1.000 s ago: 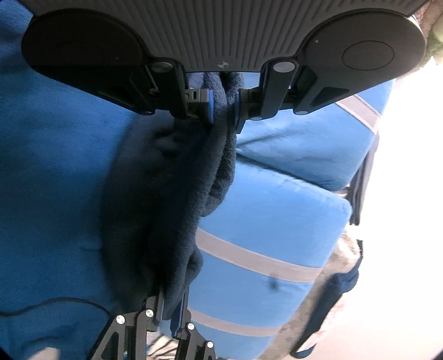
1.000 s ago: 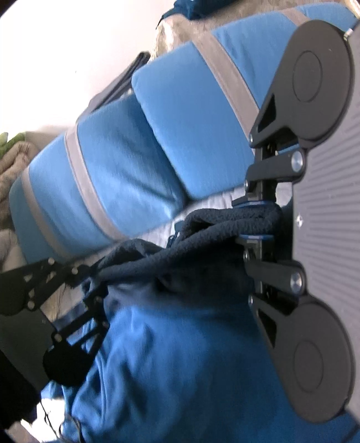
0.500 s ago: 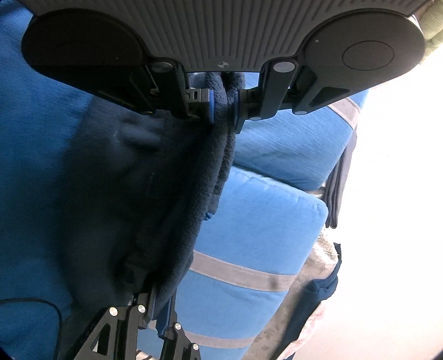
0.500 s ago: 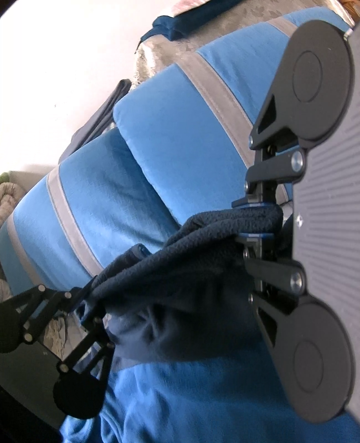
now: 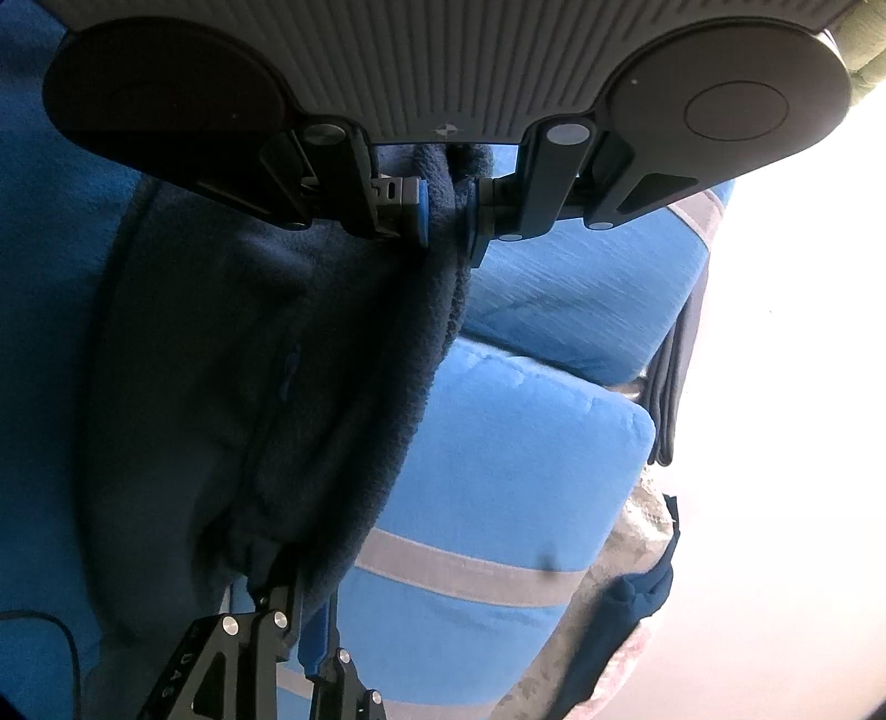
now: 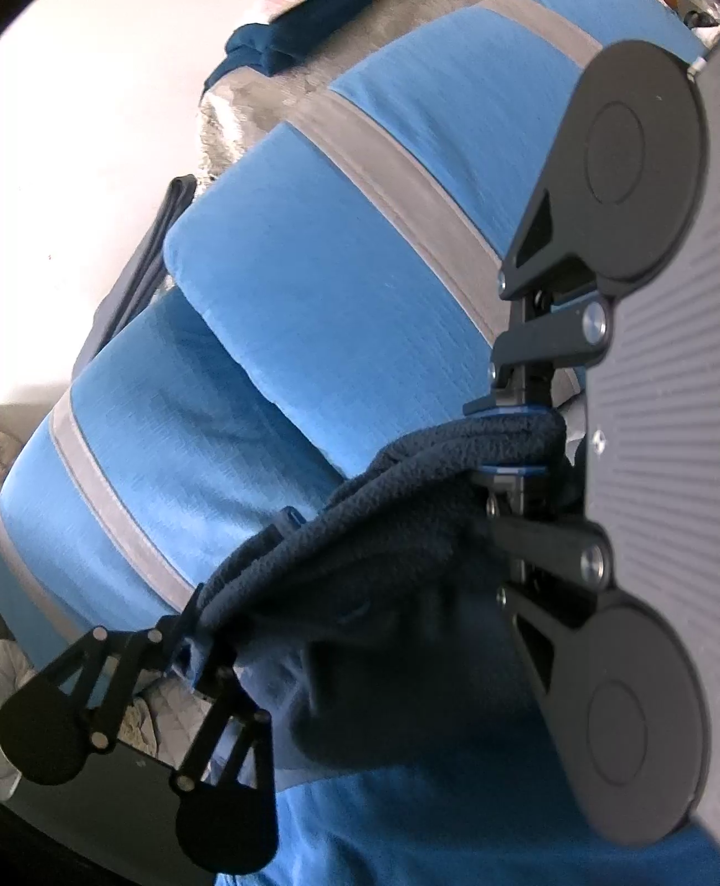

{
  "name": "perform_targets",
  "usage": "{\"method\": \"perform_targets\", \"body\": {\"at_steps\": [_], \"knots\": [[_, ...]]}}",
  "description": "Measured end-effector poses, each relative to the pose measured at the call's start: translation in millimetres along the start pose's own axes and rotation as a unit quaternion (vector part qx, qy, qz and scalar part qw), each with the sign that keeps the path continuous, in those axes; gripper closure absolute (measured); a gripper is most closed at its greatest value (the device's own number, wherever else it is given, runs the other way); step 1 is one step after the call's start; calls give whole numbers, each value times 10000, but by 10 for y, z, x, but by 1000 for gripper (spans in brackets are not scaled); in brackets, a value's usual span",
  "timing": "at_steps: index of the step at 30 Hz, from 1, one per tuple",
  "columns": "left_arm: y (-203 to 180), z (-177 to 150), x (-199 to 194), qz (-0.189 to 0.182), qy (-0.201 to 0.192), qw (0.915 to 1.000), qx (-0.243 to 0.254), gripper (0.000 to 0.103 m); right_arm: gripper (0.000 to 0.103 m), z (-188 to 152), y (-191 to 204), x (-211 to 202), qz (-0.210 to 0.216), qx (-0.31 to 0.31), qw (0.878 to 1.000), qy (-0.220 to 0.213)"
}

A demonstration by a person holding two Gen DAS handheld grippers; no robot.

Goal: Fold clothes
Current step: 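Carry the hood with both tools over the hoodie body, then open both tools to release the hood onto the hoodie body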

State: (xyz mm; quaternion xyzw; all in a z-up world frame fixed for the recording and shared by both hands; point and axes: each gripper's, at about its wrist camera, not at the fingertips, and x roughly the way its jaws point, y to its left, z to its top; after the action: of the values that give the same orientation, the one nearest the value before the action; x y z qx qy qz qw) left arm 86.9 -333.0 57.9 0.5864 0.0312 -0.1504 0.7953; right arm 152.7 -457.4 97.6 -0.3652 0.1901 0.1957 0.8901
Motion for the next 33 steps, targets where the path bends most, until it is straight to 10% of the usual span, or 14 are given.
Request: {"method": "perform_targets", "body": {"at_steps": [18,26,33], "knots": [[-243,-105,364,-480,506,9962,-529,73,85,-163,51,552,276,460,9974,479],[4,-141,383,-512,692,9896,-1151,27,20,-136,48,646,-5,748,9943,764],[267,-273,187,-784,762,9820,-1543,23,8,-147,-86,513,-42,688,9947,759]]}}
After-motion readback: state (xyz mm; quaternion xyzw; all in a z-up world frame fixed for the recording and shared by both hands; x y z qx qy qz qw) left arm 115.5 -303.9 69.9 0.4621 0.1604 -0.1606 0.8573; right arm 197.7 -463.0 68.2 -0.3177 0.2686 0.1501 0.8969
